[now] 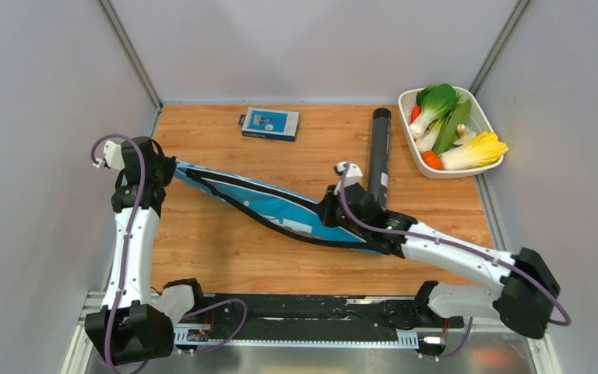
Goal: Pack up the badminton gear
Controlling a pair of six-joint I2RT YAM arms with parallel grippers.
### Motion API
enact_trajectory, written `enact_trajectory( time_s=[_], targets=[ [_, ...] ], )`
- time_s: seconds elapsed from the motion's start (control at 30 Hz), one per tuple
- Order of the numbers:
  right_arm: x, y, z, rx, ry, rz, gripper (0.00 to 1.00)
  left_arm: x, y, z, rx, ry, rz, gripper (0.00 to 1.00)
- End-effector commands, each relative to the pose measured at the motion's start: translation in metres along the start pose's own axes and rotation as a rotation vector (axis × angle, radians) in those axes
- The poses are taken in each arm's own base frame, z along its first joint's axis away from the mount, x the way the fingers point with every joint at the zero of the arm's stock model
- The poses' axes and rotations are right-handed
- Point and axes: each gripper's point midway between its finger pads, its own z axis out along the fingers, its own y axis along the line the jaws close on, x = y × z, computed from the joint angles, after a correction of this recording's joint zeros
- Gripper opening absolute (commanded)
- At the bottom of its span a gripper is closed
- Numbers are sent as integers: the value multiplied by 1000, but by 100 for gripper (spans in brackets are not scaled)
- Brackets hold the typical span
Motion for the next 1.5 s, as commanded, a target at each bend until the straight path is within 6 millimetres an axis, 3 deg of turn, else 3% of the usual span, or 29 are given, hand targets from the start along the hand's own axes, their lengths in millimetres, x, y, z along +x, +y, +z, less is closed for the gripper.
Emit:
enact_trajectory(
  time_s=[0.0, 0.13, 0.3, 0.43, 0.67, 0.8, 0.9, 1.07, 1.2, 1.27, 1.37, 1.47],
  targets=[
    [13, -101, -44, 354, 0, 118, 0, -63, -30, -16, 57, -241, -18, 0],
    [23, -157, -78, 530, -31, 215, 0, -71, -30, -17, 39, -272, 2, 0],
    [38, -211, -100, 693, -95, 354, 0, -84, -24, -22, 2, -336, 29, 0],
    [43, -234, -109, 763, -152, 444, 0, -92, -22, -26, -44, -352, 59, 0],
    [50, -262, -105, 835, -147, 451, 0, -102, -19, -31, -82, -366, 96, 0],
    [38, -242, -91, 690, -125, 390, 4, -97, -25, -33, -31, -341, 116, 0],
    [14, -212, -88, 538, -114, 308, 28, -96, -28, -36, -5, -333, 143, 0],
    [-34, -160, -99, 301, -167, 150, 64, -95, -29, -40, -9, -309, 252, 0],
    [-55, -103, -95, -29, -225, -2, 98, -92, -19, -41, -66, -275, 345, 0],
    [-60, -82, -89, -159, -234, -85, 100, -91, -14, -42, -89, -266, 373, 0],
    [-61, -80, -67, -176, -187, -198, 100, -94, -4, -44, -129, -277, 399, 0],
    [-57, -65, -43, -261, -121, -235, 100, -95, -1, -48, -134, -288, 399, 0]
  ],
)
